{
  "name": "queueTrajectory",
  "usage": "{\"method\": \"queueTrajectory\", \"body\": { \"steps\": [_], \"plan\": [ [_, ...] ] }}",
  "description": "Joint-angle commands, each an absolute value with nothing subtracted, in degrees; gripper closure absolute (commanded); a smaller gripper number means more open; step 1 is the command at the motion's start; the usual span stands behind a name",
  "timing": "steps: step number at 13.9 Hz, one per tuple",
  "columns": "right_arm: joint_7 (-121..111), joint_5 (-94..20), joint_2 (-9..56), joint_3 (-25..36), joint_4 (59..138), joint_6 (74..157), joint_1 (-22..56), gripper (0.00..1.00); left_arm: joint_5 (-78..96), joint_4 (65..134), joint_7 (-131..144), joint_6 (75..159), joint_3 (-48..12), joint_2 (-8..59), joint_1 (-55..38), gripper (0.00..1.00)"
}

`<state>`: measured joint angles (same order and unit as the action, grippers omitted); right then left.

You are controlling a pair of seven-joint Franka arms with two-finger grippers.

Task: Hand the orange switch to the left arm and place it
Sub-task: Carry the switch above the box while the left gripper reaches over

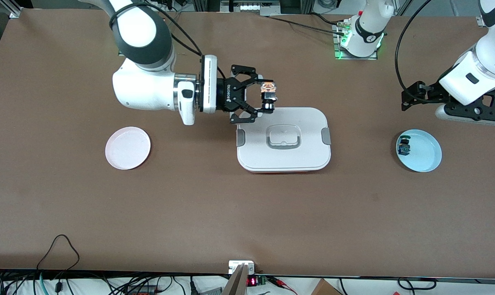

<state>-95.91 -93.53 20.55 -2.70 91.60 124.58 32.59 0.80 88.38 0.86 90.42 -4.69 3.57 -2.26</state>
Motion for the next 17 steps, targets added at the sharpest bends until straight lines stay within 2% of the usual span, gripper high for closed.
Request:
{"method": "queueTrajectory", "body": {
  "steps": [1, 4, 6, 8, 10, 13, 14, 17],
  "plan": [
    [-100.18, -97.81, 21.79, -2.37, 90.88, 125.07, 33.31, 1.00, 0.70, 85.43, 0.79, 89.38, -4.66, 4.13, -2.11, 0.00],
    [-104.49, -102.64, 22.15, -2.29, 90.97, 124.98, 34.01, 1.00, 0.70, 85.25, 0.70, 89.21, -4.75, 3.86, -2.02, 0.00],
    [-104.68, -103.62, 22.15, -2.37, 90.97, 124.98, 34.01, 1.00, 2.89, 84.64, 0.35, 84.66, -4.48, 4.66, -1.85, 0.00],
    [-104.77, -105.02, 22.24, -2.37, 90.97, 124.98, 34.19, 1.00, 19.06, 84.99, 1.14, 83.07, -3.87, 5.01, -0.19, 0.00],
    [-104.85, -105.82, 22.41, -2.37, 90.97, 124.98, 34.28, 0.99, 40.67, 85.78, 1.32, 79.47, -3.87, 8.94, 4.12, 0.00],
    [-104.85, -105.82, 22.76, -2.37, 91.05, 124.89, 35.07, 0.99, 60.59, 86.13, 1.84, 80.24, -4.04, 13.52, 4.66, 0.00],
    [-104.77, -105.82, 22.76, -2.37, 90.97, 124.89, 35.07, 0.99, 67.26, 87.96, 1.93, 80.59, -4.30, 14.84, 4.66, 0.00],
    [-104.77, -105.82, 22.68, -2.37, 91.23, 124.98, 35.07, 0.99, 77.50, 97.36, 0.36, 89.27, -7.54, 13.45, 3.95, 0.00]
  ]
}}
